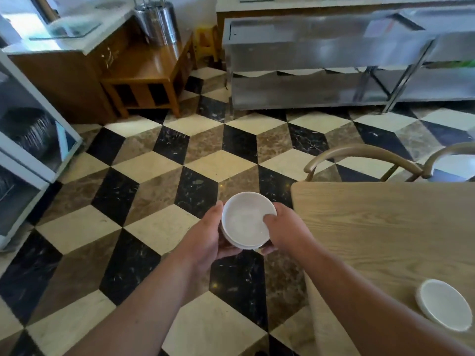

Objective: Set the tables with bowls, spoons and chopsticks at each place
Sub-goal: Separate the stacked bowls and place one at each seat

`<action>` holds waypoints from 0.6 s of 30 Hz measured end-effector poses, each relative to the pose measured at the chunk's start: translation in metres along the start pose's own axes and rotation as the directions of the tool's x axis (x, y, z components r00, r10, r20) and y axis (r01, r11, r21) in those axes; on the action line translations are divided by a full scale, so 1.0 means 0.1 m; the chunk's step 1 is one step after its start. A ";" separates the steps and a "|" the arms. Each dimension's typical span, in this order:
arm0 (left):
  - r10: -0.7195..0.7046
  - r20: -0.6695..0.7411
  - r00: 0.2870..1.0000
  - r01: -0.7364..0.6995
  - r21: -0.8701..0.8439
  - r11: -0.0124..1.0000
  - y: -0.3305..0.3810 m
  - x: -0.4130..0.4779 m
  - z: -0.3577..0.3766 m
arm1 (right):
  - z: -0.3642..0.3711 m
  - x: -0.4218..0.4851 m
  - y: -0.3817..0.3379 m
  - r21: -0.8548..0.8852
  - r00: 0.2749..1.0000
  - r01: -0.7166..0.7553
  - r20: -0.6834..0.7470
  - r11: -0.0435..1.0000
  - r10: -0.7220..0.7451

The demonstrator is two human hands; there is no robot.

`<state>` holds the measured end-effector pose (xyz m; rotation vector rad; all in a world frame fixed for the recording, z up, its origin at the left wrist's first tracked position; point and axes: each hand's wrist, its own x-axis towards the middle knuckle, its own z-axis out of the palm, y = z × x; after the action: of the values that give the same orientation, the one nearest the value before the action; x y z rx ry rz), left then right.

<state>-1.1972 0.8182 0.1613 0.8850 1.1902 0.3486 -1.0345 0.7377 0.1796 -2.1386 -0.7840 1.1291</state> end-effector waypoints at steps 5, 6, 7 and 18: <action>-0.014 0.084 0.996 0.009 0.062 0.998 0.45 0.74 0.24 | -0.24 0.71 -0.07 0.270 0.991 -0.095 -0.061 0.958 0.115; 0.001 0.116 0.993 -0.013 0.104 0.995 0.56 0.92 0.28 | -0.30 0.89 -0.09 0.301 0.991 -0.106 -0.051 0.948 0.127; 0.012 0.143 0.990 -0.033 0.144 0.989 0.70 1.08 0.33 | -0.37 1.07 -0.13 0.329 0.990 -0.111 -0.049 0.938 0.134; -0.064 0.423 0.904 -0.110 0.376 0.920 2.69 2.80 1.35 | -1.75 2.94 -0.95 0.459 0.960 -0.102 -0.186 0.883 0.208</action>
<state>-0.9171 1.1166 0.1931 1.2526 0.8452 -0.0787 -0.7688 0.9732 0.1806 -1.9122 -0.2165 0.9980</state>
